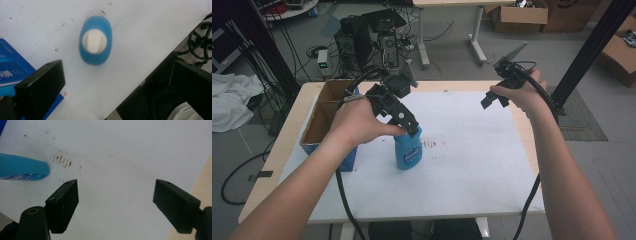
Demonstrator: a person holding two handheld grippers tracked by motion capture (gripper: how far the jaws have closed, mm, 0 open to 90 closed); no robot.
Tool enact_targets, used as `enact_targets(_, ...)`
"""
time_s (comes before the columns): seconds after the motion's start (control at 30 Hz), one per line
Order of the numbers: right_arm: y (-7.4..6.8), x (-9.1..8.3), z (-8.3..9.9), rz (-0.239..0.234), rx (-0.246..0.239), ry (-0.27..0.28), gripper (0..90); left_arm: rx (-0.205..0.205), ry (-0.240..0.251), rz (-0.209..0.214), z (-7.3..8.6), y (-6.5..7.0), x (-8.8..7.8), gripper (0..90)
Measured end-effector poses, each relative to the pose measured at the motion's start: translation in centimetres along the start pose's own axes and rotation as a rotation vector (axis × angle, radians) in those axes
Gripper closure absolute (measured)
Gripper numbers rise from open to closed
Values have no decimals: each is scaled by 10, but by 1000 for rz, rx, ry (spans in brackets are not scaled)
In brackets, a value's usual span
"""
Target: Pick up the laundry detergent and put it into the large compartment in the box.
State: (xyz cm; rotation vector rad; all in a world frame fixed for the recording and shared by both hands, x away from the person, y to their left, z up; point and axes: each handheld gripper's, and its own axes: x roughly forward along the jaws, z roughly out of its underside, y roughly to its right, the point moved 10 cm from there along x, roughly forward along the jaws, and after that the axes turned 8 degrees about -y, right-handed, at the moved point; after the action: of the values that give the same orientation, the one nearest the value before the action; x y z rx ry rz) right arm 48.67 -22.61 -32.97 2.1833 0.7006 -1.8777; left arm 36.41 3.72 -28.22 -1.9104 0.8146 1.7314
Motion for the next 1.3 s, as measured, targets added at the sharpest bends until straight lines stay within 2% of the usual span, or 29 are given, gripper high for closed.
enact_targets(0.03,0,0,0,-1,0,1,207,18,-10,-6,-2,-1,3,8)
enact_targets(0.43,0,3,-1,-5,-10,0,207,79,-42,-39,-16,-9,21,8)
enact_targets(0.87,3,7,0,-18,-14,5,208,88,-87,-74,-25,-22,43,9)
enact_targets(1.07,7,12,2,-22,-6,-4,208,94,-111,-70,-26,-21,56,9)
enact_targets(1.3,8,13,1,-21,-7,-4,208,101,-136,-88,-26,-23,69,9)
